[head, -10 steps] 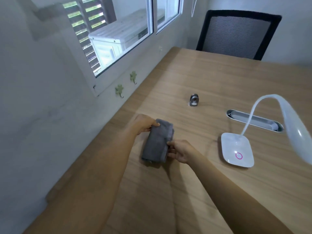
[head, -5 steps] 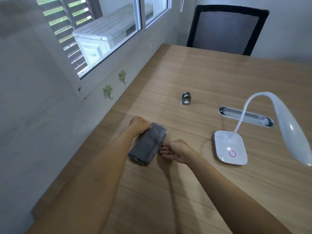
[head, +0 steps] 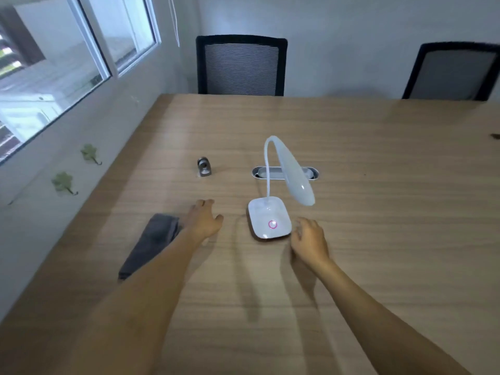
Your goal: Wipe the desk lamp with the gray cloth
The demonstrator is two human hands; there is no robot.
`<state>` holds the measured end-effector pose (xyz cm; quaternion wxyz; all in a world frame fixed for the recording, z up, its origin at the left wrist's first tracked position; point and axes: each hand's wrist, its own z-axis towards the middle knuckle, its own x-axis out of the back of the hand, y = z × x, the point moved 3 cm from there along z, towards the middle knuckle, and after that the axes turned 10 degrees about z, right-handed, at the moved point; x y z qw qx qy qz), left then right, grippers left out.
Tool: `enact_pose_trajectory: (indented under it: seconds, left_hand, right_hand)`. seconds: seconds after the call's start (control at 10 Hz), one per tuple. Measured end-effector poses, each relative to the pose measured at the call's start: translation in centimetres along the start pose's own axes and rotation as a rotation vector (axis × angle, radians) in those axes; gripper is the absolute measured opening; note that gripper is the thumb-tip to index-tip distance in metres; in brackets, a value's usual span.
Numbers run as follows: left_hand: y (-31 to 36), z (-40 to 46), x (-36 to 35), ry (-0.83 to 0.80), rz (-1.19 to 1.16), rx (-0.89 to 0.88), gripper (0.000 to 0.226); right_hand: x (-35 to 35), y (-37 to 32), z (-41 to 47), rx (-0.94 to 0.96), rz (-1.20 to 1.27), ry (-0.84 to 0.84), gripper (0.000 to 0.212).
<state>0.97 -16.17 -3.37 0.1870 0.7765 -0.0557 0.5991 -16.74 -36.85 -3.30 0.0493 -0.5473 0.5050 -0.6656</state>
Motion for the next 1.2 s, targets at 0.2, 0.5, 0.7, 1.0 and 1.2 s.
enact_pose_trajectory:
  seconds: [0.2,0.5,0.7,1.0,1.2]
  left_hand:
    - [2.5,-1.2,-3.5,-0.15,0.12,-0.021,0.071]
    - [1.3,-3.0,-5.6,-0.224,0.229,0.022,0.068]
    - [1.7,-3.7,-5.7,-0.217,0.215,0.035,0.066]
    - [1.5,-3.9,-5.8,-0.215,0.178,0.038,0.066]
    - [1.2,-3.6,-6.3,-0.192,0.162,0.033,0.067]
  right_hand:
    - [-0.1,2.5,0.1,0.084,-0.295,-0.234,0.059]
    - [-1.6,2.5,0.1,0.19,-0.433,-0.345,0.058]
    - [-3.0,2.0,-1.1,0.163,-0.427,-0.289,0.059]
    - [-4.3,1.0,-1.6,0.09,-0.357,-0.222,0.058]
    - [-3.0,-0.3,-1.8,0.088,-0.217,-0.144,0.062]
